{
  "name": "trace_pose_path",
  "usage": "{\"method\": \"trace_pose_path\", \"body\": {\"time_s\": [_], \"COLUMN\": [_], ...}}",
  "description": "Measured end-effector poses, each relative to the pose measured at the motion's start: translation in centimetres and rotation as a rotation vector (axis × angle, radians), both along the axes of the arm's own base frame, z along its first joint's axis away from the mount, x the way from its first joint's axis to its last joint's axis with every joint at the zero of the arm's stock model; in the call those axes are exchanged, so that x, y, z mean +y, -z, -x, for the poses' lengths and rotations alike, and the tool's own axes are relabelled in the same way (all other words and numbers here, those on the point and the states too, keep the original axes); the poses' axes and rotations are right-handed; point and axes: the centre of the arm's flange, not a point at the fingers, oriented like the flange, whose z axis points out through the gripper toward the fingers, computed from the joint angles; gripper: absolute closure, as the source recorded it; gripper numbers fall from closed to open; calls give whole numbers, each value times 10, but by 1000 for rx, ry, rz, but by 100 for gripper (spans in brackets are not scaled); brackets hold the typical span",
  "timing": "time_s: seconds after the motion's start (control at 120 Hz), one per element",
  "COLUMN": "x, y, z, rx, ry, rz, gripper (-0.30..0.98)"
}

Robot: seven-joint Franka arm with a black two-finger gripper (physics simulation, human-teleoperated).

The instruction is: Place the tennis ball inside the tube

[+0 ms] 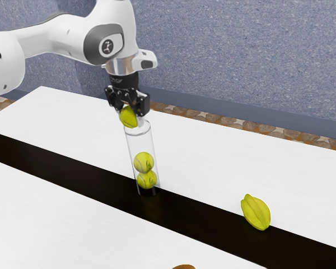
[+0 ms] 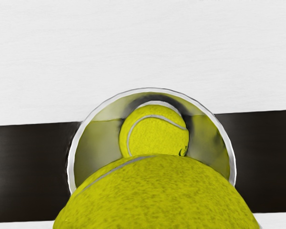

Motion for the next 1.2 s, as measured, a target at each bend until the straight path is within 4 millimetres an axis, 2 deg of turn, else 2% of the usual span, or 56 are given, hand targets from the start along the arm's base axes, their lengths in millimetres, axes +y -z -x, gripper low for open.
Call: {"method": "trace_pose_path", "body": {"time_s": [0.175,0.342,0.533,0.725,0.808,0.942,1.0,1.075,1.2], "x": [0,-4,-6,-6,-6,-20,-27,-38,-55], "y": [1,11,9,6,-6,-52,-67,-74,-75], "z": [-3,-7,-8,-6,7,50,63,71,78], "rx": [-2,10,8,8,2,-29,-35,-30,-12], "ry": [0,5,8,11,15,62,85,114,155], "rz": [-1,-4,7,14,27,52,57,59,58], "gripper": [47,46,21,8,6,3,2,2,1]}}
